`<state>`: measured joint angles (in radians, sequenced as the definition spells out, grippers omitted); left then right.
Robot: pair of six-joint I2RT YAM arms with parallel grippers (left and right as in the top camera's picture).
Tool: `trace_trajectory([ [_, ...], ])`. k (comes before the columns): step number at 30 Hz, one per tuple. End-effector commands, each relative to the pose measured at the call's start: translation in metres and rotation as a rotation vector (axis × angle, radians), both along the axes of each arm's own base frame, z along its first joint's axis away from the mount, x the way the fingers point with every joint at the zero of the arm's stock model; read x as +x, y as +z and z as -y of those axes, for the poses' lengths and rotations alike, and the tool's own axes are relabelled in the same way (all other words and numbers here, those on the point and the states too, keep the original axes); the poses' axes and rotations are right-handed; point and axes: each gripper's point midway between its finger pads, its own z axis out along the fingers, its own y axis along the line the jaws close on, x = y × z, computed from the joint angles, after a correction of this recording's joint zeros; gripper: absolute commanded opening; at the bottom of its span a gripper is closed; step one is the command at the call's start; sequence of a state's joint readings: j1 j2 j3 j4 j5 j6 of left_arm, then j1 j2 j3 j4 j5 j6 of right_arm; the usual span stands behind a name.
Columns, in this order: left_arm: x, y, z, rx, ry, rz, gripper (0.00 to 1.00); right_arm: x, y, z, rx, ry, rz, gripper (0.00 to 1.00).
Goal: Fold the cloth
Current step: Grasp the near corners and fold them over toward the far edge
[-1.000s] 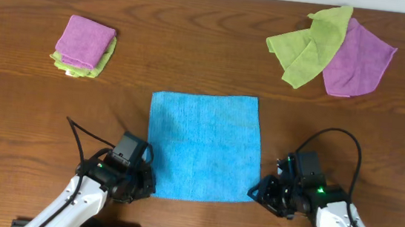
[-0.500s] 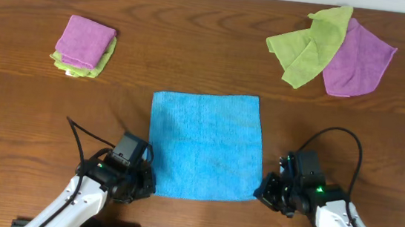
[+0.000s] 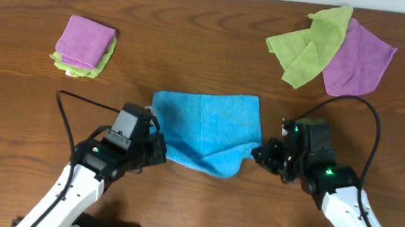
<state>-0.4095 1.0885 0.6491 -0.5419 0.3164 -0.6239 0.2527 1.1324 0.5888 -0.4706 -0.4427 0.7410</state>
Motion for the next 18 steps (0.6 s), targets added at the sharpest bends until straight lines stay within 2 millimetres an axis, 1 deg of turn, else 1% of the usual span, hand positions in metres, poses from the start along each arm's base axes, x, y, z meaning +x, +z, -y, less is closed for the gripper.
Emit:
trace_trajectory([
  [1,0.019,0.005,-0.014,0.022,0.057,0.046,0.06,0.016,0.004,0.0,-0.013,-0.005,0.044,0.01],
  [5,0.04,0.006,-0.015,-0.041,0.071,0.073,0.05,0.038,0.001,-0.006,-0.007,-0.004,0.067,0.02],
  [9,0.063,-0.001,-0.013,-0.095,0.076,0.095,0.06,0.066,-0.001,-0.008,-0.023,-0.019,0.088,0.01],
  [14,0.1,-0.01,-0.011,-0.12,0.09,0.134,0.06,0.104,-0.005,-0.009,-0.056,-0.048,0.103,0.02],
  [18,0.141,-0.002,-0.01,-0.113,0.071,0.167,0.06,0.139,-0.009,-0.01,-0.058,-0.068,0.112,0.01],
])
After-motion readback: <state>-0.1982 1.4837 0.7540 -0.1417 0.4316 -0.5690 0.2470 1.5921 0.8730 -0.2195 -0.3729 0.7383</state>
